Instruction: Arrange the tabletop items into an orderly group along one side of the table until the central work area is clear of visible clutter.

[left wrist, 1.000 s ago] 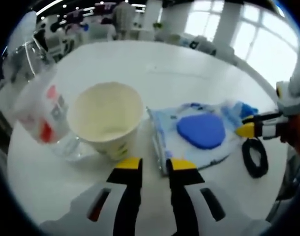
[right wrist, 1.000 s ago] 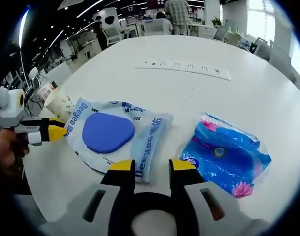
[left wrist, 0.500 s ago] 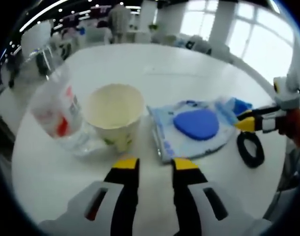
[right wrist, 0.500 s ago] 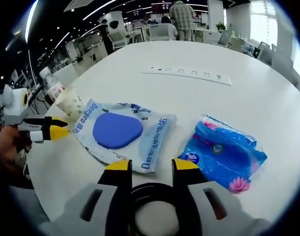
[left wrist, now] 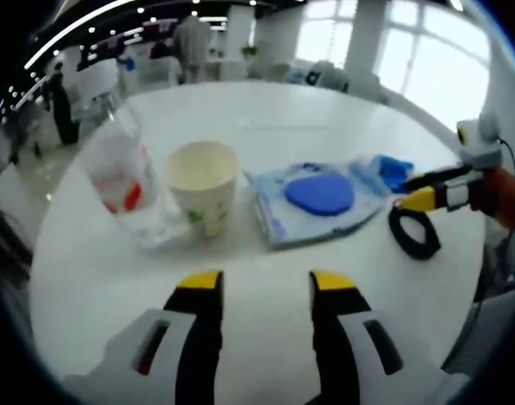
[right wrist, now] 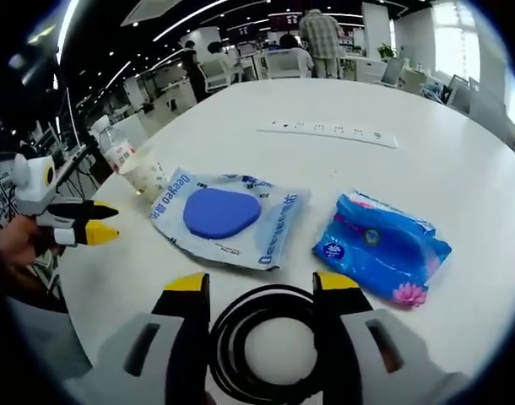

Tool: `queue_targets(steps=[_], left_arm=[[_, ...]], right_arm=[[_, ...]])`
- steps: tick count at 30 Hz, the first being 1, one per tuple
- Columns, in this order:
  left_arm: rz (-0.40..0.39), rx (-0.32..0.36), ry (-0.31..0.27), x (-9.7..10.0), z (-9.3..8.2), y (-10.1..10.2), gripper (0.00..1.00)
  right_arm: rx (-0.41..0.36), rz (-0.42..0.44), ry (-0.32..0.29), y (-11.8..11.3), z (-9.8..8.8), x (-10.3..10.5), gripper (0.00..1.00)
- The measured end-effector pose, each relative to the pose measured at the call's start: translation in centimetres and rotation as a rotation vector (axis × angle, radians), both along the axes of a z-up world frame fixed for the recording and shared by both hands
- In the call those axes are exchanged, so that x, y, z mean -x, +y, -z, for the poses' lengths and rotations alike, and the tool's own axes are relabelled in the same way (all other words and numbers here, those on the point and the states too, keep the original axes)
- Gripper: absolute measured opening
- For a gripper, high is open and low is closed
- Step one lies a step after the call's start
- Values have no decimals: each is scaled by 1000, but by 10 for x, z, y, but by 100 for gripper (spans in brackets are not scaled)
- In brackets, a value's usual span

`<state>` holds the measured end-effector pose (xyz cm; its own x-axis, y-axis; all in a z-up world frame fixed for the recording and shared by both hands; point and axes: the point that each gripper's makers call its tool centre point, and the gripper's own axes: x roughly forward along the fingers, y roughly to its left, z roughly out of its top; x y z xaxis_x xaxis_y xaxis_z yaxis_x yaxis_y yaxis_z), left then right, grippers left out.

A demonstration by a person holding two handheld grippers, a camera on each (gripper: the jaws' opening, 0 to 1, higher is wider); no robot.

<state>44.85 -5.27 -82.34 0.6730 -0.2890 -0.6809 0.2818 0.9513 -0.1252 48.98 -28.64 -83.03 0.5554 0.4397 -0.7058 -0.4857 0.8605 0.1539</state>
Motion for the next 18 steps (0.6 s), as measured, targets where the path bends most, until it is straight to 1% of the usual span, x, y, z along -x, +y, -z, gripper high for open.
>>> queue_targets(steps=[1,5,9,12,13,18], left_arm=[[3,-2,-2,-2,-1,1,40],[15,2,-14,9,-5,2,45],[12,8,-25,18,-7,5,48],[12,13,-31,26,-9,5,50],[14,13,-32,24,-8,5,50],[15,13,-25,31,-5,5,50]], right_arm=[[-1,-1,-4,-1,-2,2,49],[-4,-1,-14,-6,-5,7,51],[-5,6,-21,-11,-7,12,52],[-2,14,-23,-16,-6,15,52],[-2,17,-22,-17,-5,16,52],[4,32,-24,-23,-5,16,52]])
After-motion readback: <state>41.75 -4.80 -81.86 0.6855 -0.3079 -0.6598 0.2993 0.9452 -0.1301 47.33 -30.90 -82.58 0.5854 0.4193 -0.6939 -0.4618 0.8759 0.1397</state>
